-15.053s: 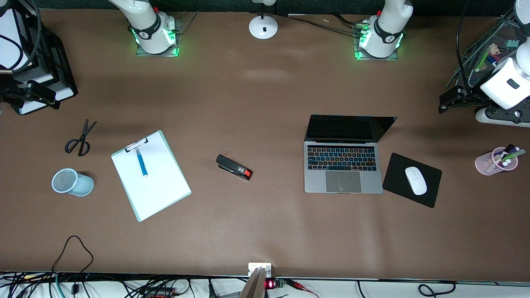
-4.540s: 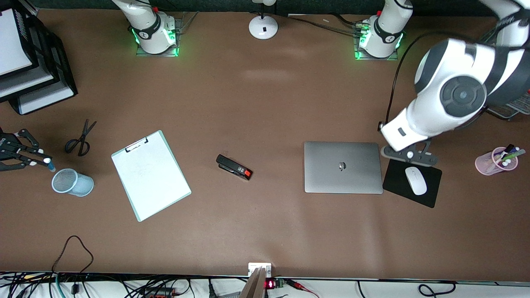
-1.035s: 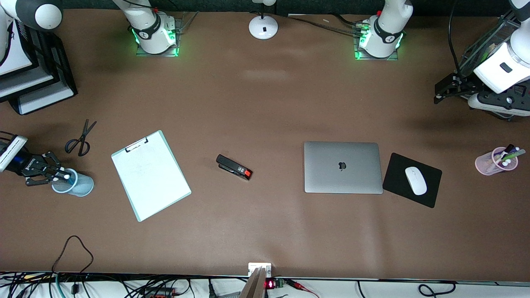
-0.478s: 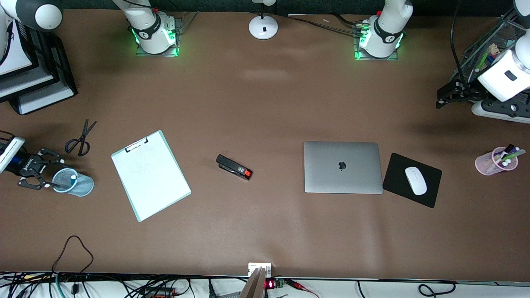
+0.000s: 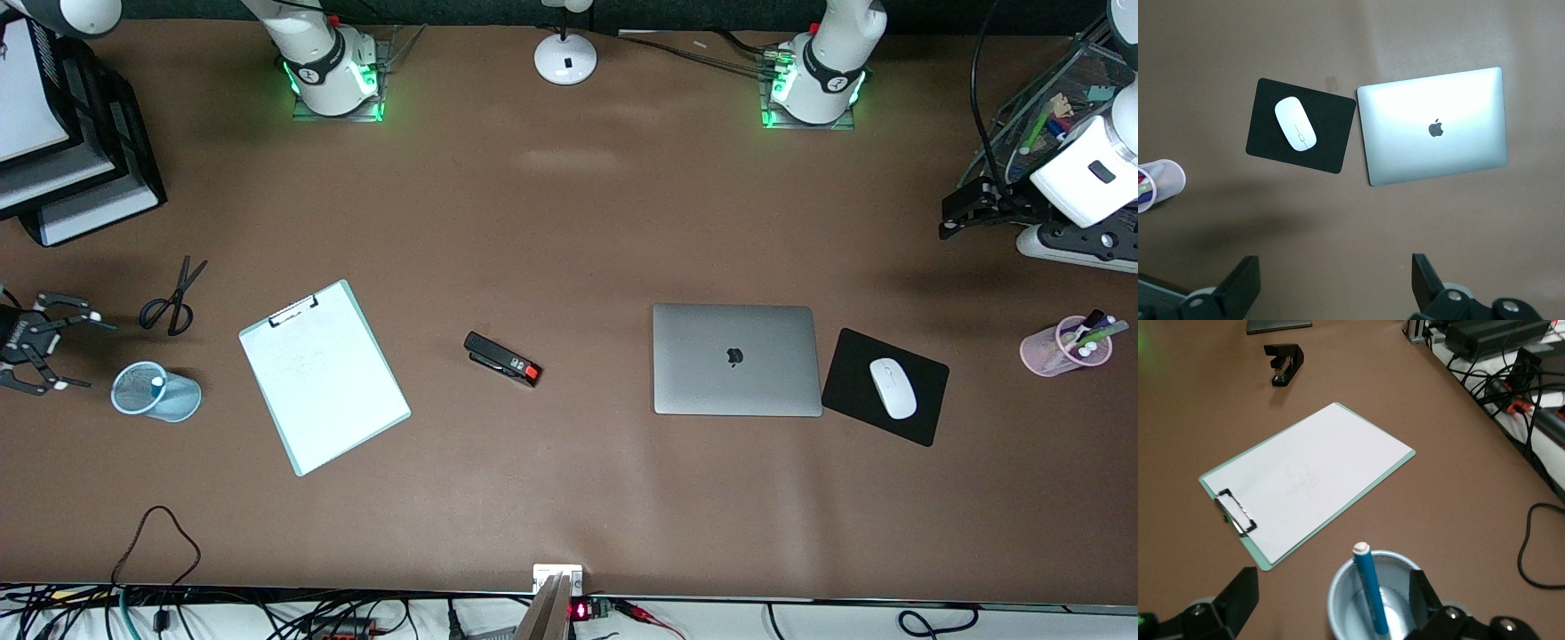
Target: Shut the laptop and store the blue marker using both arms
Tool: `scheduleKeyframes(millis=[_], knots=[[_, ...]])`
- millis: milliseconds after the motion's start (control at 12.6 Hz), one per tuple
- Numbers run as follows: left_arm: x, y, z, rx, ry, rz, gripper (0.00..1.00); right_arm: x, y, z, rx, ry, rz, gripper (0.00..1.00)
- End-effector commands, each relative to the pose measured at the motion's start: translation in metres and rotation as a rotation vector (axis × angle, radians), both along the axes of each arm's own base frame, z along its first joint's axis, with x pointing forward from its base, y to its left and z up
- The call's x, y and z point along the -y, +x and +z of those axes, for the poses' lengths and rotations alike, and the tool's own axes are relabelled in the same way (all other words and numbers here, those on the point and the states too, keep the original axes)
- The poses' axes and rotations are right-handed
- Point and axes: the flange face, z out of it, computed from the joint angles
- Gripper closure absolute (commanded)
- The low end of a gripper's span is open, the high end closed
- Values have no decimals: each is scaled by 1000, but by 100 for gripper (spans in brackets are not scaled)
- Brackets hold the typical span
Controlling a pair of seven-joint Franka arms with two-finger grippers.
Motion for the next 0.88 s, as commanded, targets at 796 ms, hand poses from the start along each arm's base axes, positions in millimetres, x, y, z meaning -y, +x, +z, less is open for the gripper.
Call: scheduleKeyframes(millis=[796], knots=[[1, 3, 6, -8, -12, 9, 0, -120, 39, 161, -187, -218, -69, 0]])
